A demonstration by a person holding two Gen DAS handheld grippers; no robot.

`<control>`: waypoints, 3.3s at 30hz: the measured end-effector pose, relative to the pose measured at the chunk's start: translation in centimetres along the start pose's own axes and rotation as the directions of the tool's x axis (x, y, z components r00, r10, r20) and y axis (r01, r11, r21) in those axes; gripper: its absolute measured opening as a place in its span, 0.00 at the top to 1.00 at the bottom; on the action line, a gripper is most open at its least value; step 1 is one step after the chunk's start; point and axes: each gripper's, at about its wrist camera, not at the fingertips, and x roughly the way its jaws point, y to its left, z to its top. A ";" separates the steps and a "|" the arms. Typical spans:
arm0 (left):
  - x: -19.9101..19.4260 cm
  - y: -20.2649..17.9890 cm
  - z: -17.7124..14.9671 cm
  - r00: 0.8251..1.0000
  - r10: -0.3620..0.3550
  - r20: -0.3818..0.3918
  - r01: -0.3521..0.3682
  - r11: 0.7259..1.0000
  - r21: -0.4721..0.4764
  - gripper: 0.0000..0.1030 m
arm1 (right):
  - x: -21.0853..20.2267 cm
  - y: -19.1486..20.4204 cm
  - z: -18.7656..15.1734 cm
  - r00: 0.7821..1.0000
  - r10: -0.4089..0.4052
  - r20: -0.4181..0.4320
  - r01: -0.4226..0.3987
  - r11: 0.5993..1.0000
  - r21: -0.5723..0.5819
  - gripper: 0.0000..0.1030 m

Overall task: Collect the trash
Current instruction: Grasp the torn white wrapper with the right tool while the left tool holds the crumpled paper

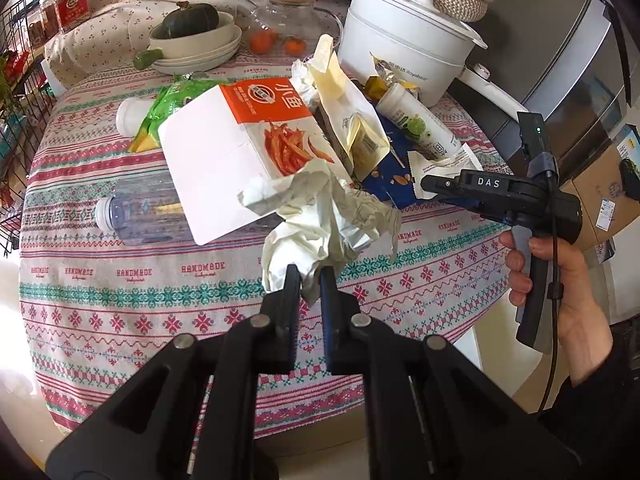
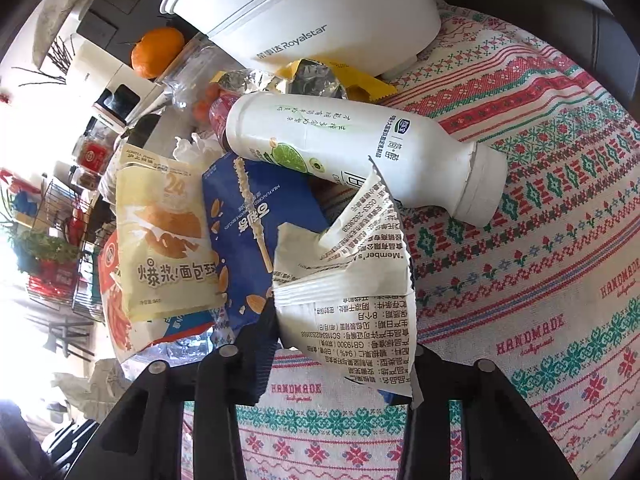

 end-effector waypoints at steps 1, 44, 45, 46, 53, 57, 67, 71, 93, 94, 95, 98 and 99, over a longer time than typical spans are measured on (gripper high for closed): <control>0.0 -0.1 0.0 1.000 -0.002 0.001 0.002 1.000 -0.001 0.90 | -0.5 -0.2 -0.3 1.000 0.003 0.003 -0.003 1.000 -0.006 0.72; 2.3 -7.1 -0.9 0.997 -0.043 -0.059 0.051 0.988 0.148 0.90 | -8.2 -13.3 -4.6 0.996 0.091 0.005 -0.088 0.942 0.323 0.51; 2.3 -7.1 -0.9 0.997 -0.044 -0.059 0.052 0.988 0.147 0.89 | -8.1 -13.5 -4.5 0.994 0.103 0.018 -0.103 0.934 0.343 0.64; 2.3 -7.1 -0.9 0.997 -0.044 -0.060 0.053 0.988 0.147 0.89 | -7.7 -13.4 -4.4 0.993 0.115 0.019 -0.114 0.926 0.359 0.74; 1.9 -7.0 -1.0 0.997 -0.049 -0.055 0.057 0.988 0.145 0.89 | -8.1 -12.1 -4.0 0.998 0.057 0.029 -0.063 0.946 0.318 0.96; 1.7 -7.1 -0.9 0.997 -0.052 -0.052 0.059 0.987 0.148 0.89 | -10.4 -9.8 -3.5 0.997 -0.063 0.053 0.053 0.984 0.173 0.96; 2.4 -6.9 -0.8 0.997 -0.041 -0.060 0.049 0.990 0.136 0.89 | -12.1 -10.0 -0.4 0.952 -0.280 0.125 0.282 0.959 -0.004 0.23; 2.9 -7.1 -0.6 0.997 -0.038 -0.068 0.047 0.990 0.133 0.89 | -9.5 -10.4 1.3 0.957 -0.274 0.098 0.278 0.960 -0.031 0.27; 1.8 -9.8 -0.9 0.994 -0.089 -0.059 0.099 0.978 0.186 0.89 | -12.8 -8.7 -2.4 0.969 -0.204 0.140 0.225 0.962 -0.152 0.91; 1.9 -9.9 -0.9 0.994 -0.087 -0.063 0.097 0.977 0.189 0.89 | -13.1 -8.7 -2.8 0.973 -0.189 0.135 0.208 0.969 -0.135 0.84; 1.9 -9.9 -1.0 0.994 -0.085 -0.066 0.097 0.976 0.193 0.89 | -12.8 -9.0 -2.8 0.976 -0.181 0.125 0.196 0.974 -0.117 0.65; 2.0 -9.7 -1.0 0.994 -0.084 -0.070 0.096 0.976 0.193 0.89 | -12.1 -9.0 -2.3 0.975 -0.170 0.140 0.183 0.979 -0.085 0.32; 2.0 -9.5 -1.0 0.994 -0.083 -0.069 0.095 0.977 0.191 0.89 | -11.5 -8.8 -1.8 0.976 -0.169 0.138 0.182 0.979 -0.090 0.32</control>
